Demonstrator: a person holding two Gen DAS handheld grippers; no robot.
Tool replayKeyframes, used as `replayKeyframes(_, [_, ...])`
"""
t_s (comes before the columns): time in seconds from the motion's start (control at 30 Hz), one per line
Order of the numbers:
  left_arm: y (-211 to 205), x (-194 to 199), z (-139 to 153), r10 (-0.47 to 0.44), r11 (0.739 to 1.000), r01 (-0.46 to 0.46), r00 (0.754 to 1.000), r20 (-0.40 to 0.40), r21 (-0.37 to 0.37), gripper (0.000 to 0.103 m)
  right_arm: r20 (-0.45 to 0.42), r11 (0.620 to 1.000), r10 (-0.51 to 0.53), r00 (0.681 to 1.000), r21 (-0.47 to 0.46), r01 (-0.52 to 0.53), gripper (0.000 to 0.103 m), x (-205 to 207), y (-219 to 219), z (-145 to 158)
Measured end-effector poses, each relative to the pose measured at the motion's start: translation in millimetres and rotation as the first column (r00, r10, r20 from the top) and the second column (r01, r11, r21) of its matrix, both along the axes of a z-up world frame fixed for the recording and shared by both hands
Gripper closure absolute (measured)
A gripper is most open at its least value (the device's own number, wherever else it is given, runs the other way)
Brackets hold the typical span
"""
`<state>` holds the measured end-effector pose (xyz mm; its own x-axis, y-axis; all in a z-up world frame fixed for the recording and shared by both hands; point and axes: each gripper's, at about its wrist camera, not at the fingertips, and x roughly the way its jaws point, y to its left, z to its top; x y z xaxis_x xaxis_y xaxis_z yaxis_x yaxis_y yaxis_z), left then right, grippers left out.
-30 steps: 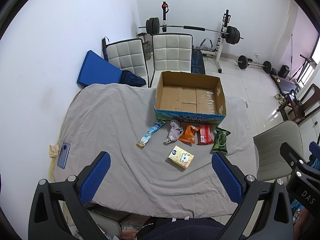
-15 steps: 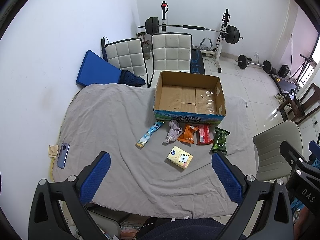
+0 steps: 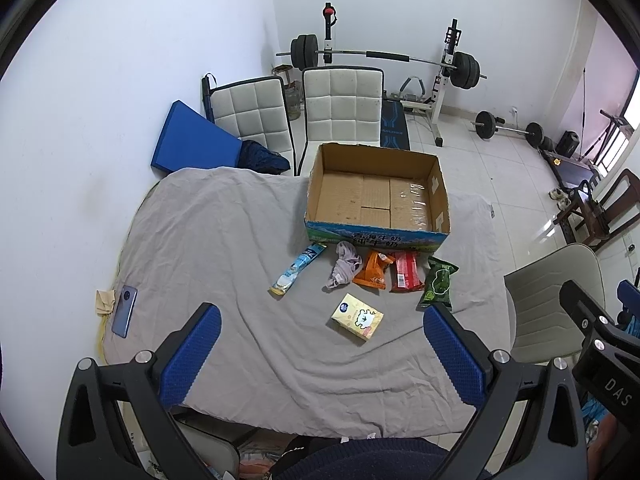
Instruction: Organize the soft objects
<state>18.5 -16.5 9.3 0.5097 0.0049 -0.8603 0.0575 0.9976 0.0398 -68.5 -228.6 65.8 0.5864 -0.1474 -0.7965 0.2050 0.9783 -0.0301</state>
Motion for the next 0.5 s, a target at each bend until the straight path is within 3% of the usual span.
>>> replayKeyframes(0.27, [-4.1, 17.2, -13.1, 0.009, 1.0, -0.009, 1.0, -0.018, -0.008, 0.0, -0.009, 0.999, -0.012, 1.0, 0.033, 0.012, 0.0, 13.3, -13.5, -8.8])
replayKeyframes(0.43, [2.2, 64.9, -68.3, 0.058, 0.996, -0.066, 0.989, -0.138, -0.06, 0.0, -0.111, 0.995, -0.049, 0.993, 0.084, 0.058, 0.0, 54.7, -46.6, -59.9])
replayKeyframes(0.5, [2.5, 87.1, -109.4, 0.075, 0.992, -0.095, 0.974, -0.214, -0.083, 0.0, -0.16, 0.991, -0.059, 0.985, 0.106, 0.077, 0.0, 72.3, -61.5, -88.2])
